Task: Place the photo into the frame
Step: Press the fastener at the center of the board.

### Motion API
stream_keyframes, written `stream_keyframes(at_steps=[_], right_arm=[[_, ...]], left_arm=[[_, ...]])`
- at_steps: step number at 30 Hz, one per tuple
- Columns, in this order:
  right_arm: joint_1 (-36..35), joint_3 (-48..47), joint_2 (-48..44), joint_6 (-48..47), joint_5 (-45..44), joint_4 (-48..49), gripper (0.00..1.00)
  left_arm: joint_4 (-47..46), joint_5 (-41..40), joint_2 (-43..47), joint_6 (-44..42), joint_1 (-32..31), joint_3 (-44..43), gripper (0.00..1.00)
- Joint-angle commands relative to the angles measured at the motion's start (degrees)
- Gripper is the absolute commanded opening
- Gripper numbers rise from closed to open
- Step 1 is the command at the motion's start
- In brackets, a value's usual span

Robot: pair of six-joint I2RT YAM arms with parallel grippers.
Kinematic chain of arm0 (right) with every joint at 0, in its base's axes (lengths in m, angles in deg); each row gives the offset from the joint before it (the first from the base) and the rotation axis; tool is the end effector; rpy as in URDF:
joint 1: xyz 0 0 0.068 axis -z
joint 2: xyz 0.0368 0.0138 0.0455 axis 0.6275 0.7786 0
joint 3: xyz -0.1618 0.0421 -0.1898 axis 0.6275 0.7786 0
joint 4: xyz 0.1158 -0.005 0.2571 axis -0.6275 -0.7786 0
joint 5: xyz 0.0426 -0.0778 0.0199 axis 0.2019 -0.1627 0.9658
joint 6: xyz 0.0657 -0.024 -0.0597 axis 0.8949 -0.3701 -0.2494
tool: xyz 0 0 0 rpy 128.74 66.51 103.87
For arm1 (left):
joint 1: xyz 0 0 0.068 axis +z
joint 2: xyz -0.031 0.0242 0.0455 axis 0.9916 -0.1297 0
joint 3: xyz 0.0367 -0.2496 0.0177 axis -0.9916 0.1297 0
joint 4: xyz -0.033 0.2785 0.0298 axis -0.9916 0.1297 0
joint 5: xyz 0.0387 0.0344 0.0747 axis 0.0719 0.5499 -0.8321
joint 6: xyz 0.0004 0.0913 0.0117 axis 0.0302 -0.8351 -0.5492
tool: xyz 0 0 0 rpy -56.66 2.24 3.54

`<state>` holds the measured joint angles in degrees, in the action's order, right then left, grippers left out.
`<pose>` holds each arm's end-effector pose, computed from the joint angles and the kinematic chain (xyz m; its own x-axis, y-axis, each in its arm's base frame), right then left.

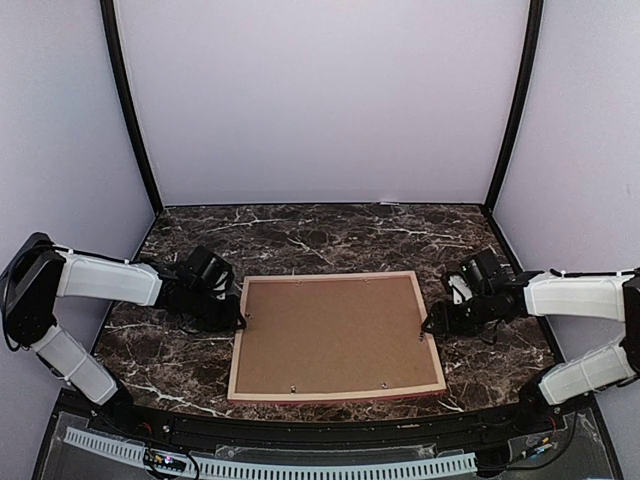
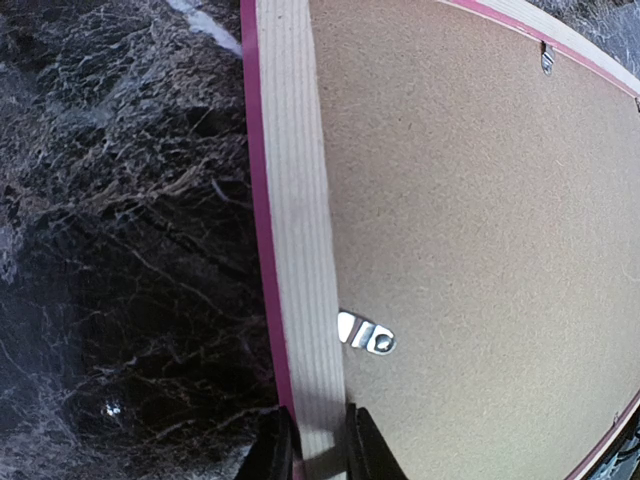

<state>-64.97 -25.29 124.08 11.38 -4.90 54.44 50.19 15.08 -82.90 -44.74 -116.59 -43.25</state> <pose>0.2329 0.1316 0.0811 -0.9219 0.0260 -0.3867 -0.1291 0.9201 0.3697 0.2617 -0.1891 0.0764 -0.9189 -0.1052 -0.3803 0.0701 0.9050 -0.4196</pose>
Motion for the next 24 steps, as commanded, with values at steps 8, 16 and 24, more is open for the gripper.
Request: stream_keyframes(at_steps=[8,16,24], right_arm=[[-5.3,-1.3,3.9,3.7,-4.4,0.8,0.64],[-6.4,-2.7,5.8,3.7,-5.7,0.4,0.53],[-7.4,-3.8,6.1,1.6,-8.3,-3.0,0.49]], left_arm=[[-0.1,-0.3,1.4,-0.7,-0.6,0.7,0.14],[0.2,-0.2,1.1,-1.1,-0.6,0.3,0.15],[0.6,-0.5,1.1,-1.4,-0.7,-0.2,0.15]])
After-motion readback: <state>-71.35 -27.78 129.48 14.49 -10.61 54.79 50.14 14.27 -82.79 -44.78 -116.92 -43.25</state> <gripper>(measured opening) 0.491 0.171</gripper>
